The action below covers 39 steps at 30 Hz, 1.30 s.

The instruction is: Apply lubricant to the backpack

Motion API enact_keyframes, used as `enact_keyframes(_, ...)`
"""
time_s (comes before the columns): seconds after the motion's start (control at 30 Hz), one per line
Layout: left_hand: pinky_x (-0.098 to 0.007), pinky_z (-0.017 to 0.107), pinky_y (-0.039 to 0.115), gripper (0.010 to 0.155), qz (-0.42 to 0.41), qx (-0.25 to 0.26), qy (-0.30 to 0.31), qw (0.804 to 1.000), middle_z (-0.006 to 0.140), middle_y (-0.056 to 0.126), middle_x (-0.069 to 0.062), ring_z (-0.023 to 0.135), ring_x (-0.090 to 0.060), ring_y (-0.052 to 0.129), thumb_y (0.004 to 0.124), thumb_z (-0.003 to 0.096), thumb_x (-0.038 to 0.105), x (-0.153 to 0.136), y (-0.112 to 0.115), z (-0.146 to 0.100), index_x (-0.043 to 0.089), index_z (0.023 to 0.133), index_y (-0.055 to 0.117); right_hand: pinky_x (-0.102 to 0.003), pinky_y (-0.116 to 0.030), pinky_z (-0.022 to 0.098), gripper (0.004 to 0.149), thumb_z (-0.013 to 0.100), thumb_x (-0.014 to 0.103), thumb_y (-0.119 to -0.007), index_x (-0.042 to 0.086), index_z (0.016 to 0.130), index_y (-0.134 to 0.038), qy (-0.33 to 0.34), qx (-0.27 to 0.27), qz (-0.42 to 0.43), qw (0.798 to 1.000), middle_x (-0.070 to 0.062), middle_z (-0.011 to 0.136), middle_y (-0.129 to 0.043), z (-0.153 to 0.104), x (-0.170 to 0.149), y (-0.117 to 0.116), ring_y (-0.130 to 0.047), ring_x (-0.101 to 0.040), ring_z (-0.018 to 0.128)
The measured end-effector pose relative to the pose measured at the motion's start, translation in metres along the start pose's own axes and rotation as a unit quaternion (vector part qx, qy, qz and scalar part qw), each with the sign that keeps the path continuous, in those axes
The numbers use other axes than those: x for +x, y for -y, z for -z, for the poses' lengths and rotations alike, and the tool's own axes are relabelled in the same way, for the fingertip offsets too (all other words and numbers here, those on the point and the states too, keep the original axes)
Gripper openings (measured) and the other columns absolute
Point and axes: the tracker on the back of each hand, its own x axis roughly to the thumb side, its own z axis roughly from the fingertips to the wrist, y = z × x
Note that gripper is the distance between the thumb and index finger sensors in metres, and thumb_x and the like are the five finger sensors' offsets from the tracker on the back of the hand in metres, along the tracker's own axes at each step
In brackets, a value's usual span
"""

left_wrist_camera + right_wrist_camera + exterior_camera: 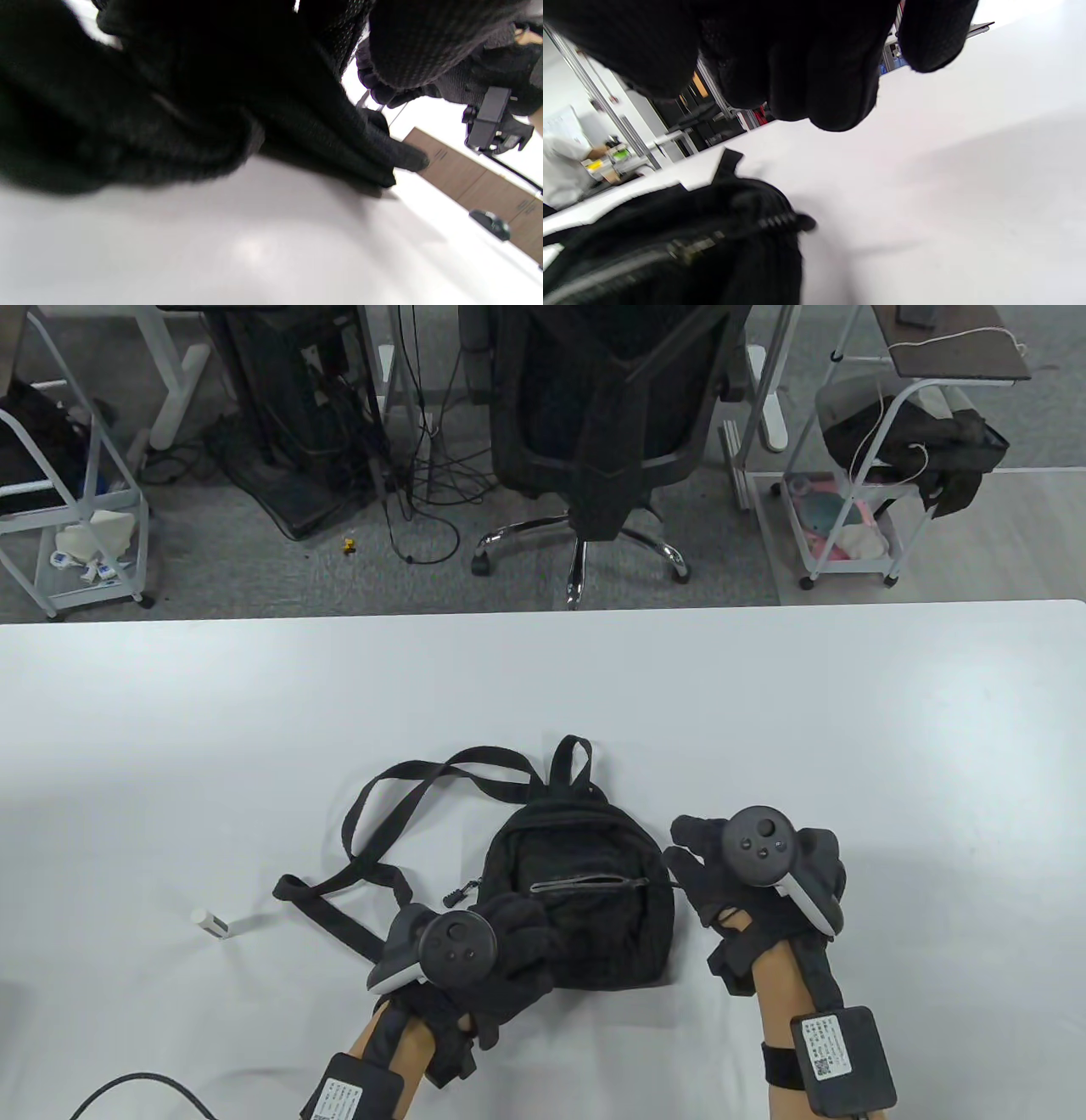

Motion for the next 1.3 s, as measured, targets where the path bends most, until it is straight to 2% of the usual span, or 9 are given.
enact_keyframes(0.13,-0.072,0.071,0.052,0.063,-0.037,0.055,0.009,0.998,0.111,0.062,-0.016,0.103,-0.050,0.061,0.079,0.0472,0.053,-0.004,-0.020,-0.008,0.019,0.100,0.077,-0.060,-0.065,0.070,0.053,0.048,0.059,-0.082,0.036,0.096,-0.080,0.038,-0.030,0.063,0.997,0.002,0.098,-0.084,-0.010,0.011,0.018,-0.098,-0.026,0.082)
enact_keyframes(0.2,-0.072,0.071,0.053,0.064,-0.055,0.084,0.013,0.995,0.112,0.060,-0.017,0.103,-0.050,0.061,0.079,0.0473,0.053,-0.006,-0.031,-0.014,0.018,0.101,0.075,-0.061,-0.064,0.070,0.054,0.048,0.059,-0.081,0.036,0.097,-0.078,0.065,-0.035,0.089,0.993,0.002,0.101,-0.081,-0.015,0.016,0.022,-0.094,-0.027,0.089)
enact_keyframes(0.27,-0.072,0.071,0.053,0.066,-0.078,0.118,0.020,0.990,0.113,0.058,-0.018,0.102,-0.051,0.061,0.078,0.0475,0.054,-0.008,-0.041,-0.021,0.019,0.103,0.072,-0.062,-0.062,0.072,0.054,0.048,0.059,-0.081,0.037,0.097,-0.078,0.100,-0.049,0.108,0.988,0.002,0.104,-0.079,-0.020,0.021,0.023,-0.088,-0.030,0.096)
enact_keyframes(0.33,-0.072,0.070,0.053,0.068,-0.104,0.147,0.031,0.983,0.113,0.057,-0.018,0.102,-0.050,0.062,0.078,0.0478,0.053,-0.009,-0.051,-0.029,0.018,0.105,0.069,-0.063,-0.059,0.073,0.055,0.048,0.059,-0.080,0.038,0.098,-0.075,0.127,-0.041,0.121,0.984,0.002,0.106,-0.075,-0.025,0.023,0.024,-0.082,-0.033,0.101)
enact_keyframes(0.47,-0.072,0.071,0.052,0.072,-0.143,0.203,0.057,0.967,0.114,0.052,-0.019,0.104,-0.050,0.057,0.078,0.0480,0.054,-0.008,-0.067,-0.044,0.017,0.108,0.062,-0.063,-0.059,0.072,0.057,0.048,0.059,-0.080,0.039,0.100,-0.073,0.157,-0.061,0.153,0.974,0.001,0.109,-0.071,-0.041,0.020,0.021,-0.078,-0.034,0.103)
enact_keyframes(0.57,-0.072,0.071,0.051,0.076,-0.169,0.225,0.080,0.956,0.116,0.048,-0.019,0.106,-0.049,0.055,0.078,0.0477,0.056,-0.006,-0.073,-0.054,0.018,0.110,0.057,-0.063,-0.058,0.072,0.059,0.048,0.060,-0.080,0.040,0.102,-0.069,0.178,-0.060,0.175,0.967,0.000,0.111,-0.068,-0.051,0.018,0.017,-0.075,-0.035,0.105)
enact_keyframes(0.8,-0.071,0.072,0.051,0.079,-0.183,0.228,0.119,0.949,0.118,0.043,-0.018,0.107,-0.047,0.054,0.078,0.0468,0.059,0.004,-0.074,-0.059,0.019,0.111,0.054,-0.064,-0.056,0.072,0.065,0.048,0.060,-0.079,0.040,0.107,-0.060,0.235,-0.043,0.229,0.944,-0.002,0.114,-0.058,-0.060,0.026,0.002,-0.071,-0.037,0.106)
enact_keyframes(1.3,-0.070,0.072,0.052,0.078,-0.182,0.206,0.134,0.952,0.117,0.047,-0.017,0.107,-0.046,0.057,0.078,0.0464,0.060,0.011,-0.066,-0.055,0.019,0.110,0.058,-0.065,-0.056,0.072,0.063,0.048,0.060,-0.079,0.039,0.105,-0.063,0.253,-0.027,0.194,0.947,-0.001,0.113,-0.062,-0.066,0.034,-0.004,-0.074,-0.035,0.105)
